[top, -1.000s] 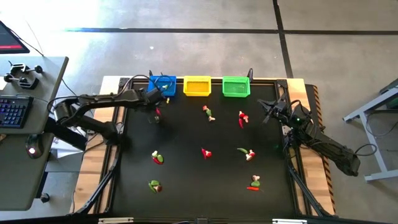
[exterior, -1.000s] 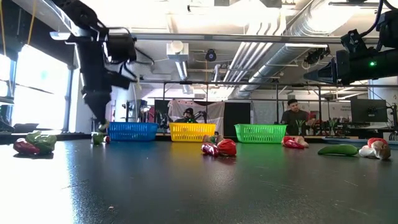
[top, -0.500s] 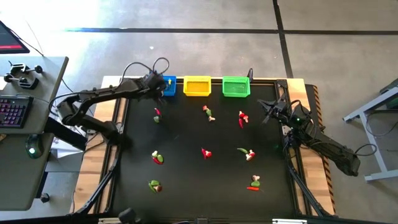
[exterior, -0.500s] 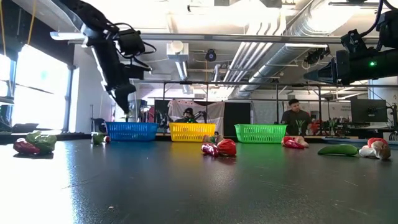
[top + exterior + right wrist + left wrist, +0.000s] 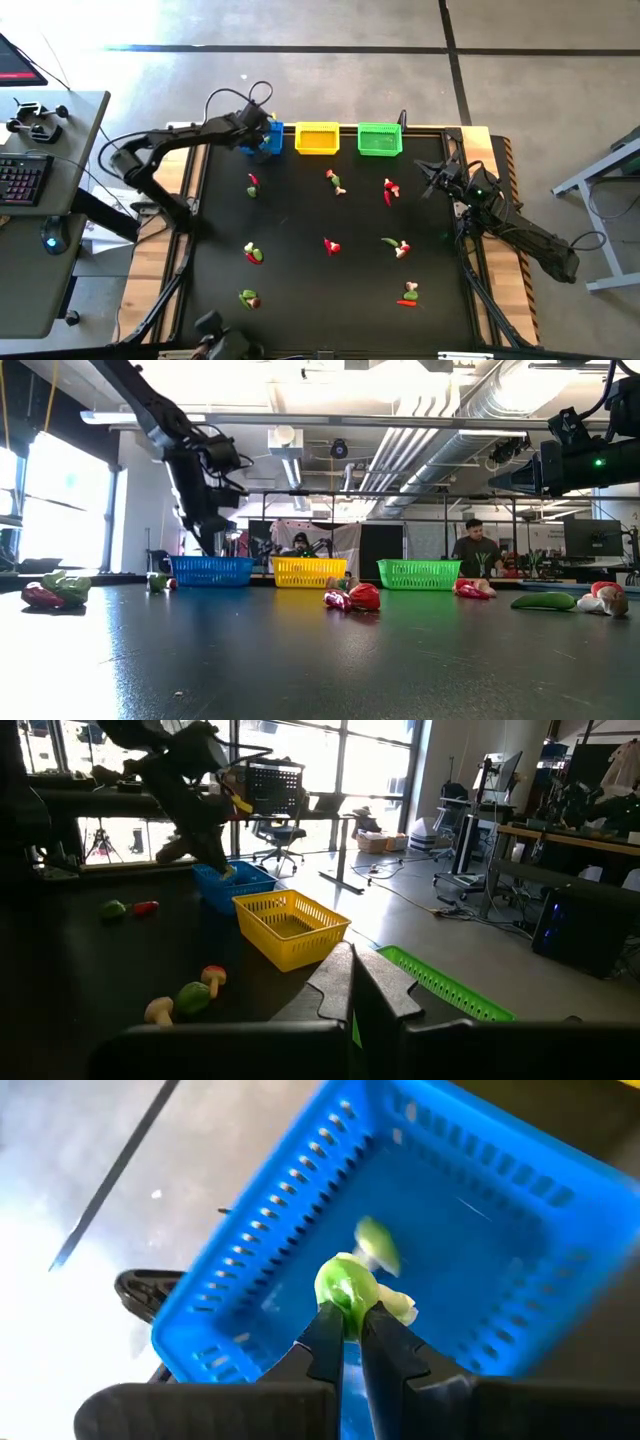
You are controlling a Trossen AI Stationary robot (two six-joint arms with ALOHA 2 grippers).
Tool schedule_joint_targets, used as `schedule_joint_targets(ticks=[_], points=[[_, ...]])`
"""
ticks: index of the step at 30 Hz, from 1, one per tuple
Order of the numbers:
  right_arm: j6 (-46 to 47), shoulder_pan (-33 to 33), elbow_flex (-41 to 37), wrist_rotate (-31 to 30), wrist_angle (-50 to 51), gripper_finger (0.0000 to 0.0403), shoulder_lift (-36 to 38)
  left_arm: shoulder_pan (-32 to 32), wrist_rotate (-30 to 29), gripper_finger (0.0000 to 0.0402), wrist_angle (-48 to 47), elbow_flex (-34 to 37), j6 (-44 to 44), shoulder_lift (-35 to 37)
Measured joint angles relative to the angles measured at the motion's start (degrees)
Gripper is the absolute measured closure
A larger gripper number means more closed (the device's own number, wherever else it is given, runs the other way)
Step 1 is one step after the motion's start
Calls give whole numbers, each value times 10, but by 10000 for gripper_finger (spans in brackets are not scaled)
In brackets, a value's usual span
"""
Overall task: Sort produce into baskets
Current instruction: Put the green mushroom into the blue bin
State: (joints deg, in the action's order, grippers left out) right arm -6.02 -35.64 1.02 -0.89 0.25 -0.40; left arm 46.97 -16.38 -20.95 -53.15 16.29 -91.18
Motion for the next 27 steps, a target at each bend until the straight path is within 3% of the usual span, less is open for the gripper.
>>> schedule_joint_targets(ticks=[9,21,27], points=[[0,0,0,0,0,402,0,36,-6,385,39,0,24,-17],[0,0,0,0,0,402,0,43,-7,303,21,0,43,-14],[0,0,0,0,0,402,0,23,-12,307,4,0,69,27]])
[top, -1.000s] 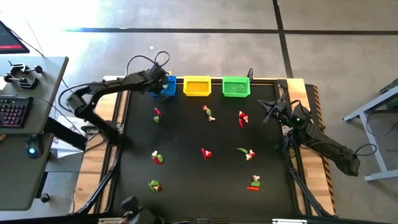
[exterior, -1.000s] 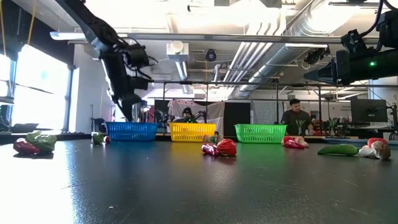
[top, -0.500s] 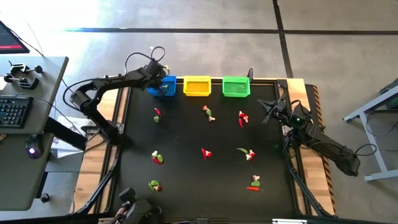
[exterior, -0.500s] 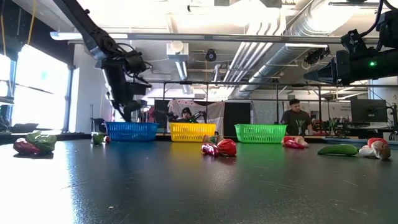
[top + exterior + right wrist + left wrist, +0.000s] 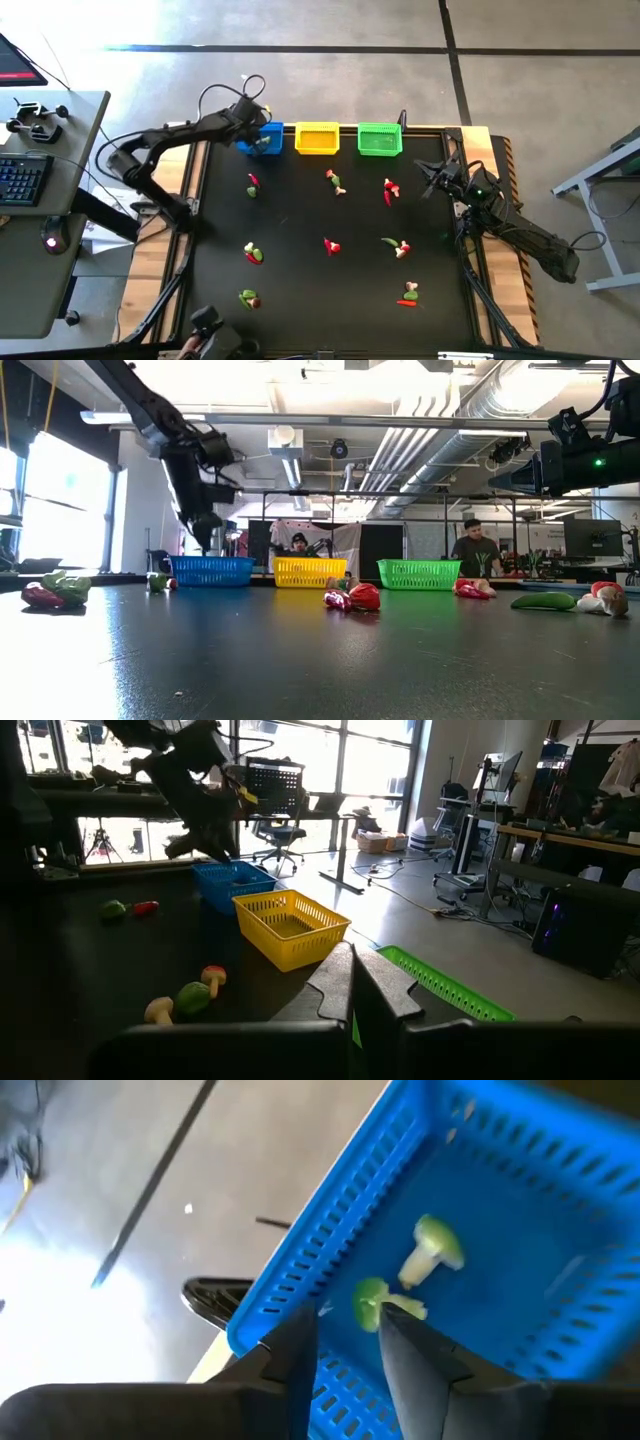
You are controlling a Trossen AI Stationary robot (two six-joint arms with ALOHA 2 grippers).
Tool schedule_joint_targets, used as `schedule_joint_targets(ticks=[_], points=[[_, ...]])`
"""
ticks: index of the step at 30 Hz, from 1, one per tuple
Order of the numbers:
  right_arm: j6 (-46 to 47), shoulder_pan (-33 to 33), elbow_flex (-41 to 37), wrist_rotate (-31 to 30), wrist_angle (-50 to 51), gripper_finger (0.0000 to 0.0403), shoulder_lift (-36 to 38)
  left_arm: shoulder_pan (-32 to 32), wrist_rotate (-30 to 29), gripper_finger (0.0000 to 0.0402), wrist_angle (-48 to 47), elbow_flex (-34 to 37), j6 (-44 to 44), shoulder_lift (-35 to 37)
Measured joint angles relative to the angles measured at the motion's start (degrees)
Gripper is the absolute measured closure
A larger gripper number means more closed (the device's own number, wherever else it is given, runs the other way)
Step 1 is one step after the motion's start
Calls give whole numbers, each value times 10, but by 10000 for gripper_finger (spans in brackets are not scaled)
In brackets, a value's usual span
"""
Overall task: Sort produce into baskets
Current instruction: Put the green mushroom into the blue bin
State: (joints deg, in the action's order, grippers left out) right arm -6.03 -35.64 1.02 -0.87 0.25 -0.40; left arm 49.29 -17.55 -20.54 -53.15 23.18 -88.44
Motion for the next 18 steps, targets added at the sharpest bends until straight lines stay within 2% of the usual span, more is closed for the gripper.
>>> schedule_joint_targets(ticks=[7,14,18], points=[[0,0,0,0,0,402,0,-70,36,351,-70,0,0,104],[0,0,0,0,0,402,0,-195,51,396,-209,0,-50,203],[0,0,0,0,0,402,0,-278,51,400,-273,0,-101,238]])
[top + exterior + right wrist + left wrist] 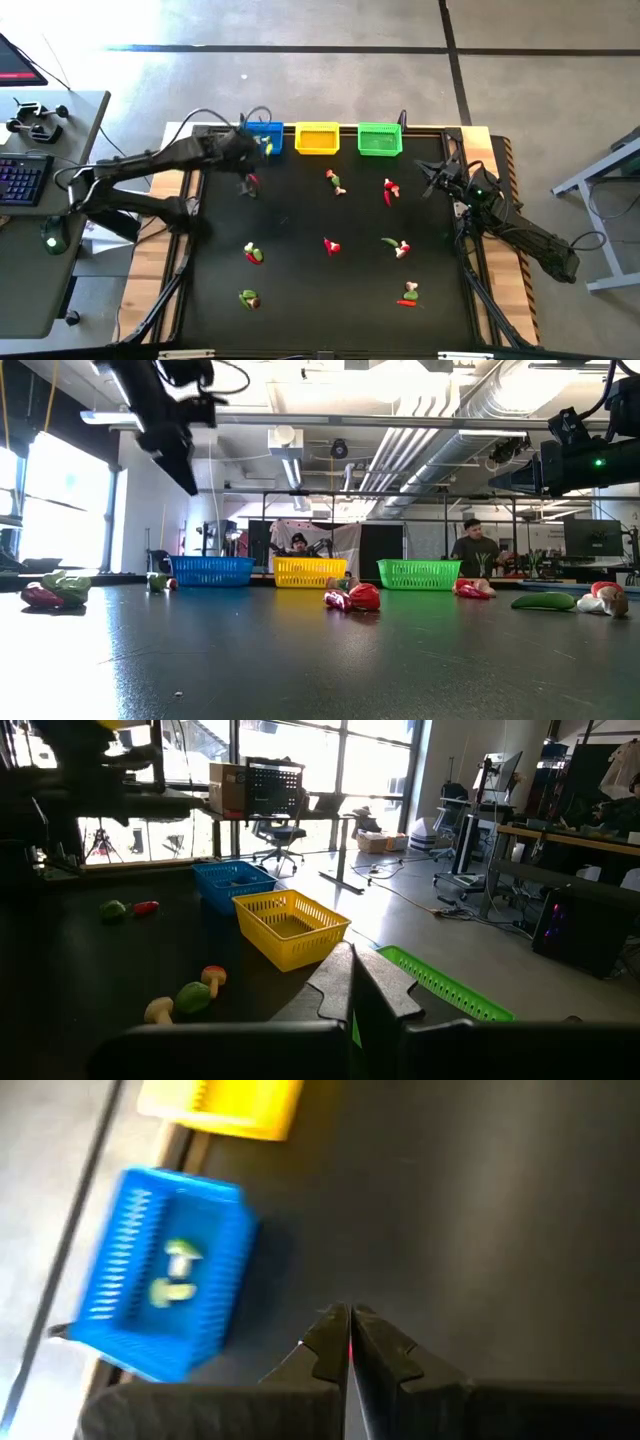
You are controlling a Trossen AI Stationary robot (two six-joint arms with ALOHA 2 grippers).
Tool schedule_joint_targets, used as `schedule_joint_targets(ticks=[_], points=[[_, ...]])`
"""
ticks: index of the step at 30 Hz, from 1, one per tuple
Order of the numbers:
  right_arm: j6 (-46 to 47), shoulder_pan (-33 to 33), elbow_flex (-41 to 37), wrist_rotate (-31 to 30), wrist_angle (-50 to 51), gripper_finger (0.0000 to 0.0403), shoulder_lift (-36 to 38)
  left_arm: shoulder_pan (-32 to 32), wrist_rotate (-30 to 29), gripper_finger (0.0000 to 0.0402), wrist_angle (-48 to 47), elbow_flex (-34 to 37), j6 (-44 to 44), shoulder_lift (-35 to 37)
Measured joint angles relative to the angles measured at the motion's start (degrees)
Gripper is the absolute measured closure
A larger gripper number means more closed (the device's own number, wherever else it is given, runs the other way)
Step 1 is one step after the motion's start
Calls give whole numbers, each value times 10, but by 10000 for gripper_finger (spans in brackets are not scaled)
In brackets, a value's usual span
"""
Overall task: Sort produce into baskets
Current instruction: Put the green mushroom into the blue bin
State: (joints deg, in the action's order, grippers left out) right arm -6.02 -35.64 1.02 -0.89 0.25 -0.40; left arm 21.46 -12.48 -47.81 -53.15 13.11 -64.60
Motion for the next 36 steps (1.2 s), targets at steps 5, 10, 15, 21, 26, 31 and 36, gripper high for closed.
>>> schedule_joint_targets(ticks=[5,10,15,21,26,31,36], points=[[0,0,0,0,0,402,0,-113,1,401,-42,0,-53,18],[0,0,0,0,0,402,0,-233,37,401,-60,0,-87,15],[0,0,0,0,0,402,0,-346,39,401,-59,0,-146,4],[0,0,0,0,0,402,0,-458,15,400,-60,0,-232,-18],[0,0,0,0,0,402,0,-516,-9,379,-87,0,-294,-66],[0,0,0,0,0,402,0,-537,-31,338,-110,0,-330,-127],[0,0,0,0,0,402,0,-532,-50,297,-110,1,-333,-175]])
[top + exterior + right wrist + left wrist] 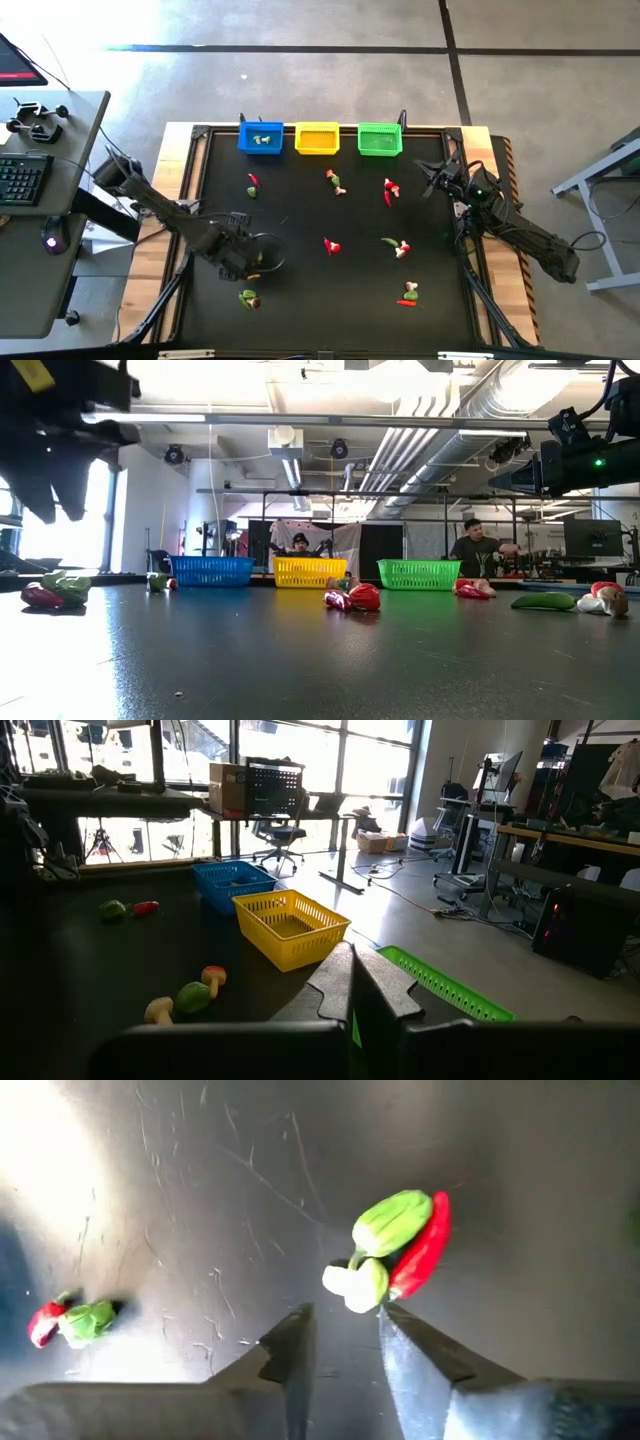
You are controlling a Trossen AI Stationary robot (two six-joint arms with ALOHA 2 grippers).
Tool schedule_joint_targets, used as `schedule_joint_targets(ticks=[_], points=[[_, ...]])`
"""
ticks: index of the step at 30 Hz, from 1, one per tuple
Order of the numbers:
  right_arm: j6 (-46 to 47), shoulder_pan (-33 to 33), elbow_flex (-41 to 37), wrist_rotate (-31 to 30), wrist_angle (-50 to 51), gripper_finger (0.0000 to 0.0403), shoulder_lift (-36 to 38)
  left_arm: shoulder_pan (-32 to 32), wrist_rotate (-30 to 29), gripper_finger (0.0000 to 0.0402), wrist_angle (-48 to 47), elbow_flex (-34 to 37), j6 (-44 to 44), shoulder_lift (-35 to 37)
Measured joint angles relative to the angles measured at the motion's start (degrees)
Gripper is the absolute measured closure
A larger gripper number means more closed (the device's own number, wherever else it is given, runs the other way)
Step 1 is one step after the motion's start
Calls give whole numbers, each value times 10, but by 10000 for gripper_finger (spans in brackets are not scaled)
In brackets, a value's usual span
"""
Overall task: Sort produce into baskets
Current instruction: Put the green mushroom into the blue bin
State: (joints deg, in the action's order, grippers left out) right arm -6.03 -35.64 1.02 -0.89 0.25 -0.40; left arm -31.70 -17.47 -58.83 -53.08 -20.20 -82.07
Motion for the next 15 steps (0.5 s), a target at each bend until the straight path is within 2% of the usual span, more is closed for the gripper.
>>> schedule_joint_targets(ticks=[5,15], points=[[0,0,0,0,0,402,0,20,9,280,17,24,35,-18],[0,0,0,0,0,402,0,53,50,279,84,56,92,-15]])
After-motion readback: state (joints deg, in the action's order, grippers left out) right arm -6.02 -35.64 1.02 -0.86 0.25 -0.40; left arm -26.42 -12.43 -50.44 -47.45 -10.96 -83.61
